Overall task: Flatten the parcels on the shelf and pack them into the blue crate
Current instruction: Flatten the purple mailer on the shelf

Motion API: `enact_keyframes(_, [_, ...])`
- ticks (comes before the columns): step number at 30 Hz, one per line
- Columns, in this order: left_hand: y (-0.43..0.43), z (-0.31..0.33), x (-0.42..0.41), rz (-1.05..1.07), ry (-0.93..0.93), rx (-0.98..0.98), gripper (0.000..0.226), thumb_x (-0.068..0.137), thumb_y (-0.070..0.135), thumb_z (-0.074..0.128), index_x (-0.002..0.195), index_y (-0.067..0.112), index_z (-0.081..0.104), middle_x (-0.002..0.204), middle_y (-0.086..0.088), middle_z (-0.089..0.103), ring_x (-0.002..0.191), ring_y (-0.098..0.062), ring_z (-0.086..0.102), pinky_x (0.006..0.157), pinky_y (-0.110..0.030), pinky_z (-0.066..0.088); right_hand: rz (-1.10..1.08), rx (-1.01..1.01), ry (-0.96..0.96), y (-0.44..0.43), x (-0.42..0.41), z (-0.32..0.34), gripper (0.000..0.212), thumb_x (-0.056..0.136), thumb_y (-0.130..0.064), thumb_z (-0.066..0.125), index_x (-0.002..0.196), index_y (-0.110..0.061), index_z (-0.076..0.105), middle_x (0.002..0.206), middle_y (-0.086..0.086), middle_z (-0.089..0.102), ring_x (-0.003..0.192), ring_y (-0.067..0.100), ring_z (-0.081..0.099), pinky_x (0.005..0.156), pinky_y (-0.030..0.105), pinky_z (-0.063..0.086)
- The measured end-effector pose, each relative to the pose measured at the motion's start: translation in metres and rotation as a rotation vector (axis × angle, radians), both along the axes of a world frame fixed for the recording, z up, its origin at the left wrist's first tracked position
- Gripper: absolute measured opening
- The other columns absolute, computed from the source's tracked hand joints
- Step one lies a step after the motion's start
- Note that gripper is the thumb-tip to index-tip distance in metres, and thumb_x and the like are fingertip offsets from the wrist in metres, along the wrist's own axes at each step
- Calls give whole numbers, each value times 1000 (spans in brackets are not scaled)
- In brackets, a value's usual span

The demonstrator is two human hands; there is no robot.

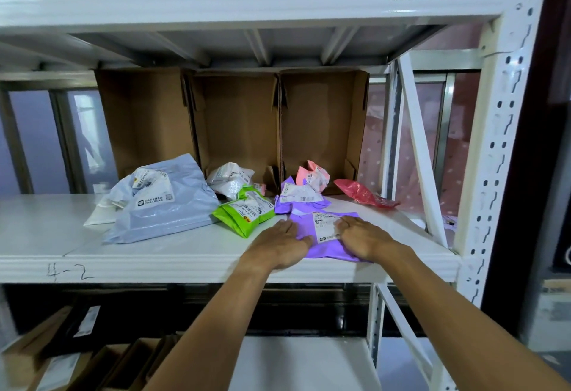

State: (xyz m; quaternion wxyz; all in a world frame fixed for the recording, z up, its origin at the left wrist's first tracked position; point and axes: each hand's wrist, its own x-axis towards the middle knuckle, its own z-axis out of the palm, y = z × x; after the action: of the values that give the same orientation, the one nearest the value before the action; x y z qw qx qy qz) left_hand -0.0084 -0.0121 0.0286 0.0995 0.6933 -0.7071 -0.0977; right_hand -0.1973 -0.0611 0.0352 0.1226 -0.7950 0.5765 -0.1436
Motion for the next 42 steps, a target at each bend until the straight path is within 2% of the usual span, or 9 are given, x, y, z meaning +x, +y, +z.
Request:
enact_keyframes(3, [6, -2, 2, -34, 75, -81, 65, 103, 55, 26, 161, 29, 12, 168, 11, -1, 153, -6, -3, 121, -30, 3, -30, -82, -232, 5, -2, -3, 50, 105, -47, 27, 147, -24, 41, 157, 4, 37, 141, 24, 36, 111, 38, 29])
enact_keyframes(5, [7, -5, 4, -56, 146, -143, 61, 102, 55, 29, 159, 36, 16, 167, 15, 1, 153, -5, 0, 122, -33, 6, -29, -141, -400, 9, -6, -5, 54, 103, -51, 35, 153, -30, 34, 161, -2, 32, 146, 22, 31, 116, 38, 25])
enact_keyframes(9, [7, -11, 2, -81, 62, -342, 42, 100, 51, 39, 137, 38, 53, 156, 10, 39, 146, -12, 29, 116, -37, 28, 64, -255, -221, 17, -11, -16, 53, 101, -52, 41, 151, -38, 35, 157, -7, 39, 141, 23, 39, 111, 40, 34])
enact_keyframes(12, [10, -10, -2, -108, -78, -380, 41, 99, 52, 35, 125, 38, 64, 139, 5, 59, 129, -21, 48, 105, -41, 39, 103, -296, -97, 20, -13, -21, 43, 103, -46, 41, 144, -35, 49, 152, -10, 45, 139, 22, 41, 111, 35, 32])
enact_keyframes(16, [9, -8, -11, -165, -129, -293, 43, 104, 47, 27, 132, 38, 58, 150, 14, 49, 135, -23, 45, 108, -44, 36, 91, -297, -37, 24, -16, -17, 41, 106, -37, 36, 143, -29, 51, 154, -8, 44, 139, 20, 41, 109, 32, 32])
enact_keyframes(24, [6, -6, -67, -197, -103, -119, 64, 104, 56, 13, 160, 25, 18, 168, 0, 10, 154, -18, 9, 123, -45, 10, -26, -264, 71, 20, -55, -10, 38, 107, -33, 29, 131, -24, 56, 133, 9, 62, 117, 34, 56, 95, 39, 46])
enact_keyframes(29, [-4, -10, -102, -229, -125, -153, 65, 103, 56, 12, 158, 24, 21, 167, -5, 14, 153, -22, 13, 121, -48, 16, -49, -314, 240, 26, -80, -5, 43, 109, -38, 21, 135, -20, 49, 133, 7, 59, 119, 33, 55, 92, 40, 43])
enact_keyframes(35, [-12, -14, -133, -207, -151, -179, 64, 99, 51, 17, 157, 25, 23, 167, -6, 13, 153, -23, 14, 121, -51, 16, -151, -220, 226, 27, -91, 6, 44, 109, -37, 20, 138, -19, 48, 134, 13, 55, 123, 36, 52, 96, 41, 42])
enact_keyframes(42, [-13, -9, -120, -233, -79, -145, 55, 105, 44, 16, 156, 25, 25, 166, -4, 21, 152, -20, 18, 121, -47, 14, -245, -193, 180, 11, -75, 3, 44, 100, -40, 42, 128, -9, 52, 133, 14, 59, 120, 33, 56, 94, 37, 44])
